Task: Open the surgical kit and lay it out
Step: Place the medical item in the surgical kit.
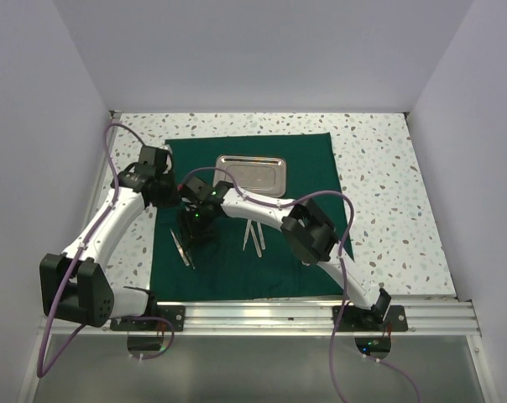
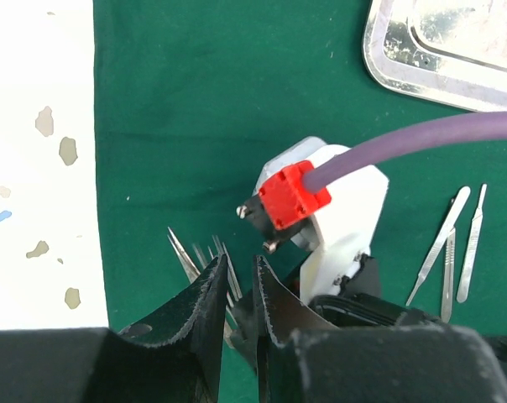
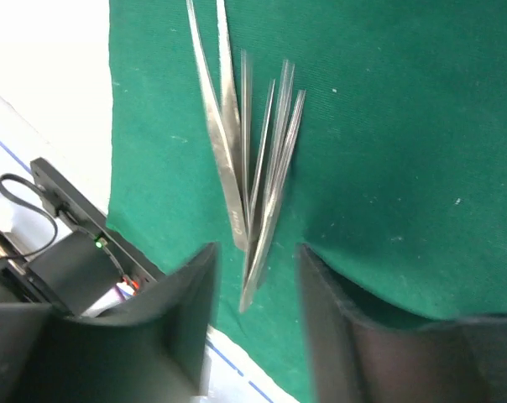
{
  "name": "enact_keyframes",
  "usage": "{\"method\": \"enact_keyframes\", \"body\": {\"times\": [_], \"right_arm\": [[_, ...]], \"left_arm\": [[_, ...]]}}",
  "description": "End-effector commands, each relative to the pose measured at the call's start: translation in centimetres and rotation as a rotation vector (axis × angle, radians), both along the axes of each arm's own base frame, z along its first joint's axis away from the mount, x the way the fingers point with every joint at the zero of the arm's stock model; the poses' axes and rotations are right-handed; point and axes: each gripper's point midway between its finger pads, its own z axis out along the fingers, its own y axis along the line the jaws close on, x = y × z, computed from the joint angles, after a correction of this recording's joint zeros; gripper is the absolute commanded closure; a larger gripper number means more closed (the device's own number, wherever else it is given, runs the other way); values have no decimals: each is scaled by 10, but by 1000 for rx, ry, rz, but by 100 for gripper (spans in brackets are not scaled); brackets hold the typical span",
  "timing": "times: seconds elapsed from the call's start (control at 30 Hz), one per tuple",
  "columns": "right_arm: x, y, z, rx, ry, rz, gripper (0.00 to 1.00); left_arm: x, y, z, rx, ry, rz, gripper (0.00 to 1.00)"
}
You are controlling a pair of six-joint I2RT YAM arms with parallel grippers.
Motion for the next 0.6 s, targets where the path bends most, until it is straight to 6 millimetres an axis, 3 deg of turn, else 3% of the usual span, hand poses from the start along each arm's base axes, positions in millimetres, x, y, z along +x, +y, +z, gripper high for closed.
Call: {"method": "enact_keyframes", "body": {"times": [0.0,0.17,0.3,0.33,0.4,0.43,0.5,0.53,0.57], "right_arm": [[-4,4,21,60,-10,10,48],[1,-13,26,9,-64,-26,45],[13,-32,47,-39,-166,-53,43],[16,-36,66,-24,-210,-56,43],[27,-52,81,-65,-297,-75,41],[31,-59,107,-43,-348,-90,40],[42,-82,129,-89,-445,-128,39],[45,-94,157,-67,-503,-153,39],[43,-106,166,-82,-528,-155,39]], "left_arm": [[7,0,14,-5,-70,-20,79],[3,0,18,-9,-80,-22,78],[1,-1,22,-16,-94,-25,78],[1,-1,22,-18,-97,-26,78],[1,-2,25,-23,-104,-30,75],[-1,-2,25,-23,-98,-31,74],[1,-3,34,-26,-116,-40,71],[1,-3,36,-25,-117,-42,69],[2,-4,42,-25,-131,-47,64]]}}
